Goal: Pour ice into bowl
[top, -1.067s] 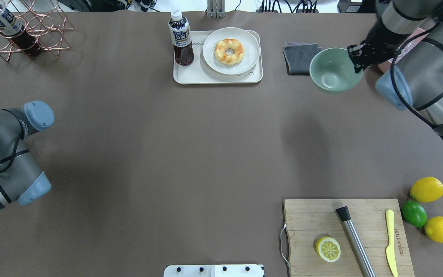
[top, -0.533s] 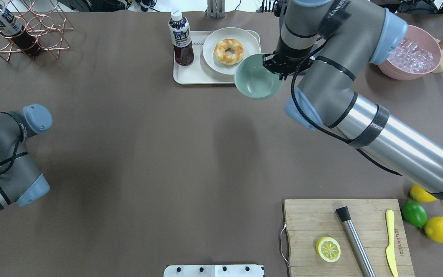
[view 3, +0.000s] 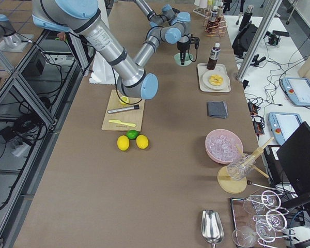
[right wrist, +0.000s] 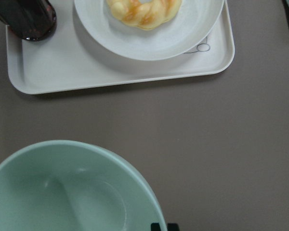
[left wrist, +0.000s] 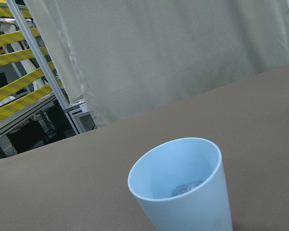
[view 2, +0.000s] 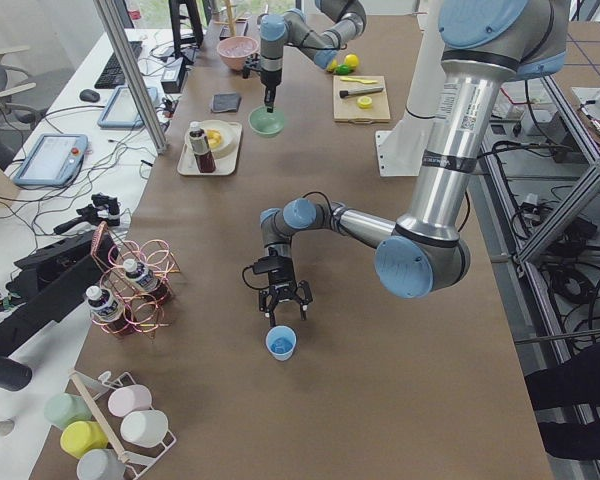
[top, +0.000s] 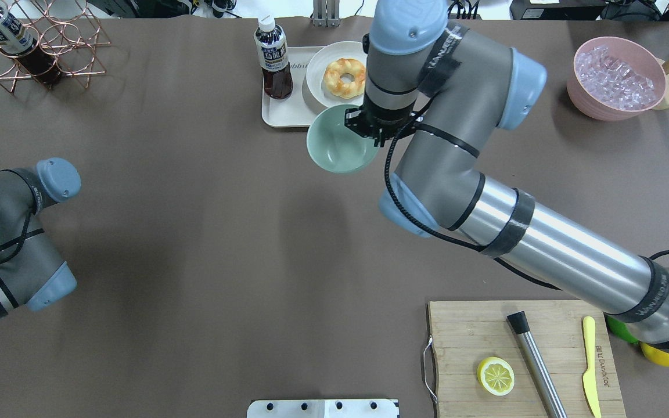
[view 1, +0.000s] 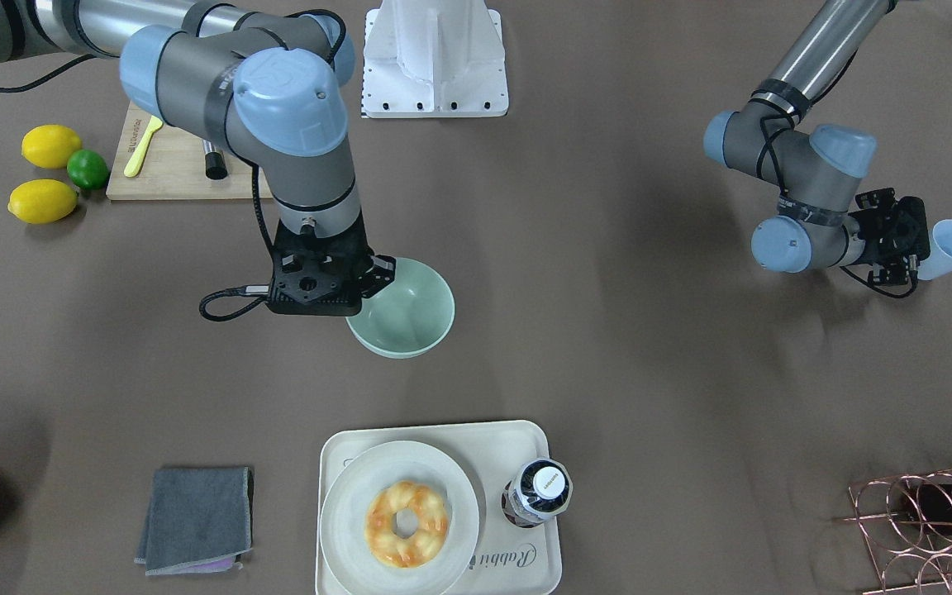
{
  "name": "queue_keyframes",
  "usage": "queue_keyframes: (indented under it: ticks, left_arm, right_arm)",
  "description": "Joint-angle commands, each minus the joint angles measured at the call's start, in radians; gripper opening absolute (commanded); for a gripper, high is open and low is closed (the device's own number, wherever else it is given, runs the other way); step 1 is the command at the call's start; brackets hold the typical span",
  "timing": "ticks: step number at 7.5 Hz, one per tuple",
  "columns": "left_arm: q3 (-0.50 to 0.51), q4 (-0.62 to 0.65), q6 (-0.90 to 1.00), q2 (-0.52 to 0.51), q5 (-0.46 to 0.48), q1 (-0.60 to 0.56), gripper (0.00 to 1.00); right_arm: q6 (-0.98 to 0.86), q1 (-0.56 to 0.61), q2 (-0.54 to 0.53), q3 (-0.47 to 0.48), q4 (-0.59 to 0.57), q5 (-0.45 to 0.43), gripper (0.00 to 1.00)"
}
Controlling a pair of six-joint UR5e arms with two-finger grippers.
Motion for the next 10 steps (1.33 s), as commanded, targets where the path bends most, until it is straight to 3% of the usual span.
queue_keyframes:
  ticks: [1, 4, 8, 10]
  left_arm:
    - [0.003, -0.025, -0.002, -0.009, 0.034, -0.018, 0.97]
    - [0.037, -0.064, -0.002, -0.009, 0.035, -0.023, 0.97]
    - [0.063, -0.078, -0.005, -0.008, 0.049, -0.023, 0.97]
    - [0.063, -0.078, -0.013, -0.006, 0.049, -0.020, 0.97]
  right_arm:
    - [0.104, -0.088, 0.088, -0.108, 0.054, -0.068, 0.00]
    - [0.174, -0.171, 0.161, -0.184, 0.073, -0.143, 0.00]
    - [0.175, -0.261, 0.120, -0.227, 0.207, -0.220, 0.00]
    - [0.173, -0.262, 0.103, -0.224, 0.220, -0.222, 0.00]
